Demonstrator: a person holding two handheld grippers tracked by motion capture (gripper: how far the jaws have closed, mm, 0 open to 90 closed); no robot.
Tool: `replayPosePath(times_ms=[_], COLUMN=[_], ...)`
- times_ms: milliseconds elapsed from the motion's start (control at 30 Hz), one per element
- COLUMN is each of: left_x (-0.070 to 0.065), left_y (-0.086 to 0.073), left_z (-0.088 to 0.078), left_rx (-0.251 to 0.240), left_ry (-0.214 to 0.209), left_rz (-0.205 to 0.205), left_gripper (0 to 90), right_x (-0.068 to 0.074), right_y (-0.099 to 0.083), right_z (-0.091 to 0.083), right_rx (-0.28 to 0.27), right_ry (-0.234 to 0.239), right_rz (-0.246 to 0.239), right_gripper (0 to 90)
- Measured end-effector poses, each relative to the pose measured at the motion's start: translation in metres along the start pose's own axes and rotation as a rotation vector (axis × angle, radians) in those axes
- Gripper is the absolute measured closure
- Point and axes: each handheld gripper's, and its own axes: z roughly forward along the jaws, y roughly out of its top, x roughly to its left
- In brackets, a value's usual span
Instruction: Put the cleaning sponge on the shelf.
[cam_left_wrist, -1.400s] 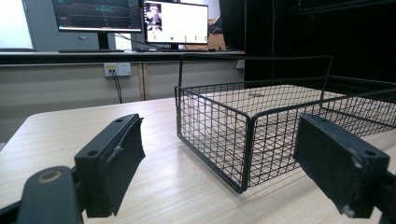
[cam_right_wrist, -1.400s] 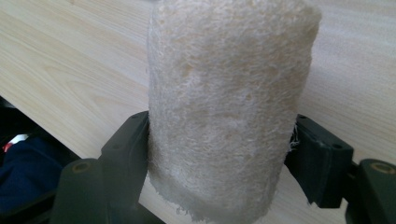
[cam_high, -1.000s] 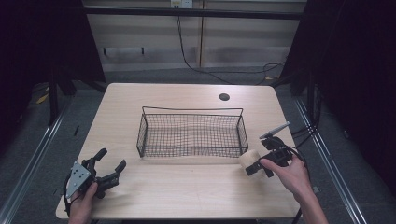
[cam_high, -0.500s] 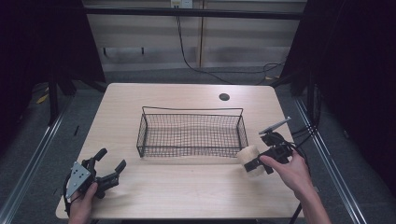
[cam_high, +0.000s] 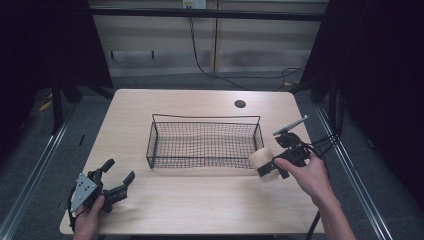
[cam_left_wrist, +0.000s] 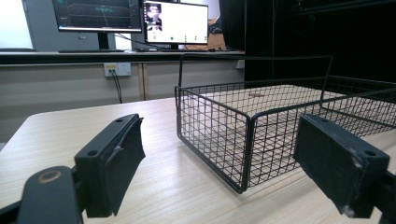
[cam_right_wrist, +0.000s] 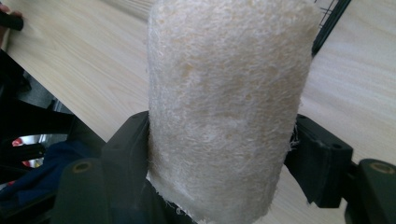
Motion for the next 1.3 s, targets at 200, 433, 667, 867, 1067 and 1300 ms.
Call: replayPosePath(times_ms=[200, 433, 667, 867, 1067, 1300], left_x=[0.0, 0.0, 0.0, 0.0, 0.0, 0.0], left_y=[0.0, 0.0, 0.0, 0.0, 0.0, 0.0], left_z=[0.0, 0.0, 0.0, 0.0, 0.0, 0.0], left_rx=[0.0, 0.001, 0.0, 0.0, 0.0, 0.0], left_ry=[0.0, 0.0, 0.0, 0.0, 0.0, 0.0], left_rz=[0.0, 0.001, 0.0, 0.0, 0.0, 0.0], left_gripper=[15.7, 15.7, 15.7, 15.7, 15.7, 15.7], right_x=[0.005, 0.012, 0.019, 0.022, 0.021, 0.018], right_y=[0.012, 0.027, 0.044, 0.057, 0.069, 0.081], right_z=[-0.007, -0.01, -0.008, -0.008, -0.005, 0.003], right_rx=[-0.018, -0.01, 0.009, 0.006, 0.019, 0.023], right_ry=[0.002, -0.005, 0.009, 0.019, 0.011, 0.015], right_rz=[-0.017, -0.027, -0.04, -0.042, -0.025, -0.015], right_gripper=[28.6, 28.7, 28.7, 28.8, 28.8, 28.8])
